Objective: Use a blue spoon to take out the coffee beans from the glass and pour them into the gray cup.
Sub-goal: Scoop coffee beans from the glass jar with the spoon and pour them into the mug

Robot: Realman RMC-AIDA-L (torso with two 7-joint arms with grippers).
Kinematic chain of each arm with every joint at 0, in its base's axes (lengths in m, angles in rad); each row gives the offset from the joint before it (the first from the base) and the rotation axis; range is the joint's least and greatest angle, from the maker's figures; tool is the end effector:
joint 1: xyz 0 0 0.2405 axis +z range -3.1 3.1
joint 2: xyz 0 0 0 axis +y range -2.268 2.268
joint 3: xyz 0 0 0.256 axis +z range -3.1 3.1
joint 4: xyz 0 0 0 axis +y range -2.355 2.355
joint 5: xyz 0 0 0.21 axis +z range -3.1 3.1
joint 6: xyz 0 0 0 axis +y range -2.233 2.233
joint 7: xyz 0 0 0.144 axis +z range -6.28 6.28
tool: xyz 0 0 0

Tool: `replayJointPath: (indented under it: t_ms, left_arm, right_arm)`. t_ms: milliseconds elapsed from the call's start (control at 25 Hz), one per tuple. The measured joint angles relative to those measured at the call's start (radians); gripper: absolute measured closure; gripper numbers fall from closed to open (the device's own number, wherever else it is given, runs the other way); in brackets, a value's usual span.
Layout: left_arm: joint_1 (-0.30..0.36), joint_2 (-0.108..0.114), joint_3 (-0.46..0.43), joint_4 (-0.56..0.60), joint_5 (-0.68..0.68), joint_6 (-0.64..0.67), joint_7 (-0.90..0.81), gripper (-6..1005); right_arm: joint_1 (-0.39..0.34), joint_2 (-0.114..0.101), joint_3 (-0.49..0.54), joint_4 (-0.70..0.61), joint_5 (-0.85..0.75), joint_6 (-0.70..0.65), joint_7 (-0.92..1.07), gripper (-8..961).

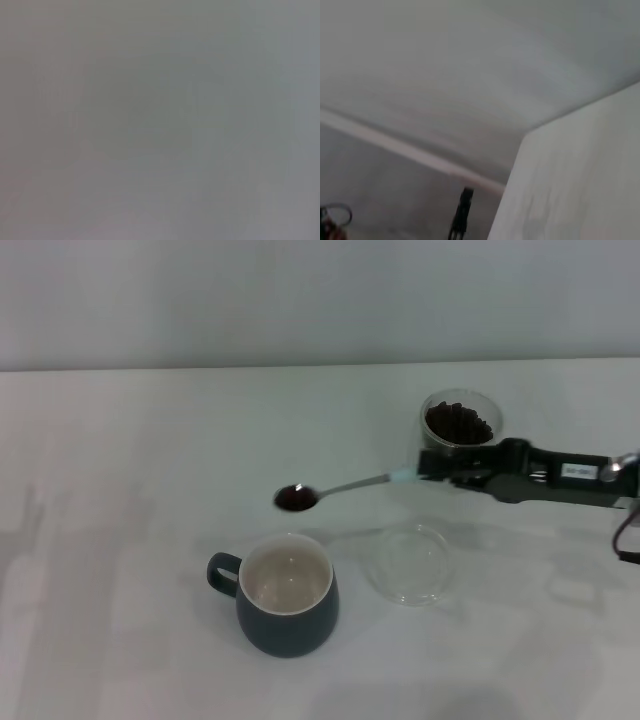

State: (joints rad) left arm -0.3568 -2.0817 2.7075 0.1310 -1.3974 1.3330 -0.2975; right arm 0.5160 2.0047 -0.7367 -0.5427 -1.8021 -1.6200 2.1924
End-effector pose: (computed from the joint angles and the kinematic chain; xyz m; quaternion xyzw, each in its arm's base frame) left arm -0.3558 0.2912 0.0050 -0.6035 -0.2998 -0.3659 0.6419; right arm 0.2624 0.3272 0.0188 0.7470 -0.5733 -0.3362 0.0160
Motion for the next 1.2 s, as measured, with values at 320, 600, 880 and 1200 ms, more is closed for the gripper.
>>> replayJointPath:
  t_ms: [320,600,880,1200]
  left_arm:
    - [0.005,-0.001,0.0,0.002,0.0,0.0,-0.006,164]
    - [0.002,-0.001,0.0,0.003,0.0,0.0,-0.008,165]
    - [0.0,0.0,-0.004,0.003,-0.001,0.0,-0.008,165]
    - [0.001,0.0,-0.006,0.003,-0.003,0.0,-0.008,164]
  right_arm:
    - [0.031,0.001,-0.08,-0.003,-0.01,0.013,-0.063,773]
    - [0.027,0.001,-0.089,-0.003,-0.012,0.016,-0.19,772]
    - [0.028,0.005,-0.094,-0.003,-0.013,0.014,-0.275,771]
    - [0.008,0.005,-0.14,-0.053,-0.013,0.035,-0.428,770]
